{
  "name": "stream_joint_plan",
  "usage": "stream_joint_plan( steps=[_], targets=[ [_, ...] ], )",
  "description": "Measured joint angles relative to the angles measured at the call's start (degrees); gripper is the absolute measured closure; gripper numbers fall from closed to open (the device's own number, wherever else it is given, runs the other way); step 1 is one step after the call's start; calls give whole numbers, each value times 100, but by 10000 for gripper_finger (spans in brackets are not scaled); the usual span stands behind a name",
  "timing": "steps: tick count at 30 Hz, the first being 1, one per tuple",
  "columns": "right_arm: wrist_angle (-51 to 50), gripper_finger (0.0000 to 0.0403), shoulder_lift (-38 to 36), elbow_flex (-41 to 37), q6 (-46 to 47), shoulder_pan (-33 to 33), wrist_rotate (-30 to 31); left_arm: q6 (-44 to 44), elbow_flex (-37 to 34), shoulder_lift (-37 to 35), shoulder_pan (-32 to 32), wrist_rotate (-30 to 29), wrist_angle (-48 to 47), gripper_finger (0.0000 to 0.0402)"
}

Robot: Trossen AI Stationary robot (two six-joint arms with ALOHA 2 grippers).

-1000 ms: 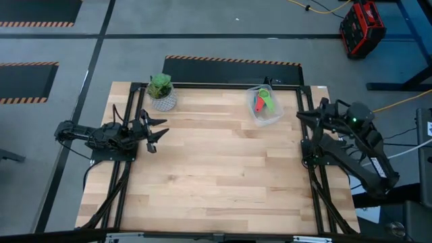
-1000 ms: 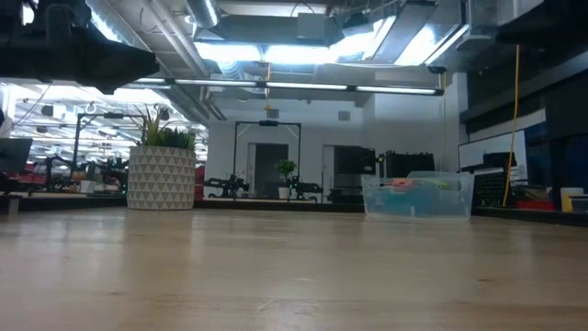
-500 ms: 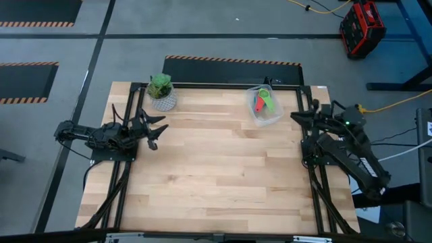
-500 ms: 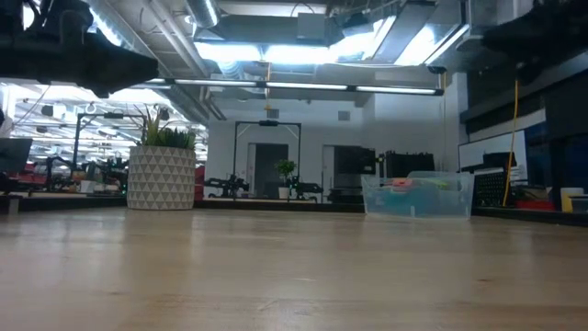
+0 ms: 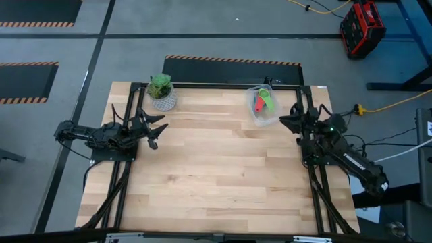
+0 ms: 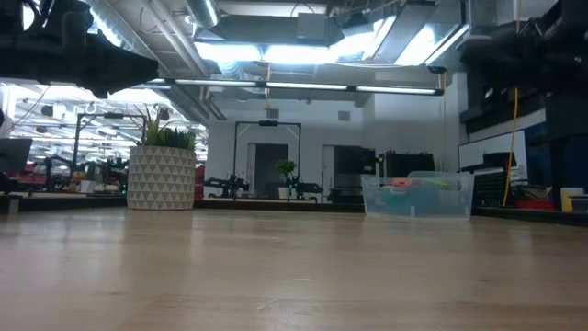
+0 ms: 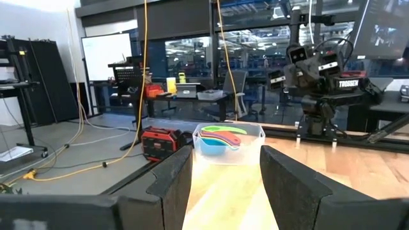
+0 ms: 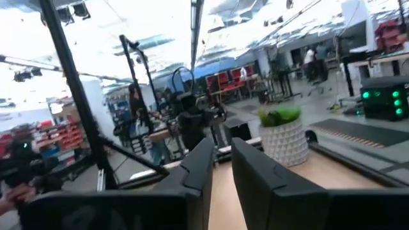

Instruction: Nest measuring cups in basket

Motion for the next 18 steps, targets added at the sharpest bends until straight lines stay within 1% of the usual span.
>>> stream_joint_plan(
  steps=[3, 8, 14, 18],
  targets=[
    [-355, 340, 53, -31, -307, 483, 368, 1, 0, 0, 0, 1, 6, 225],
    [-1158, 340, 212, -31, -804, 1665, 1576, 1, 0, 0, 0, 2, 8, 225],
    [-1233, 340, 530, -31, -1356, 3132, 3111, 3, 0, 0, 0, 3, 0, 225],
    [-1234, 340, 733, -31, -1657, 3804, 4140, 3, 0, -2, 0, 5, -287, 225]
  ],
)
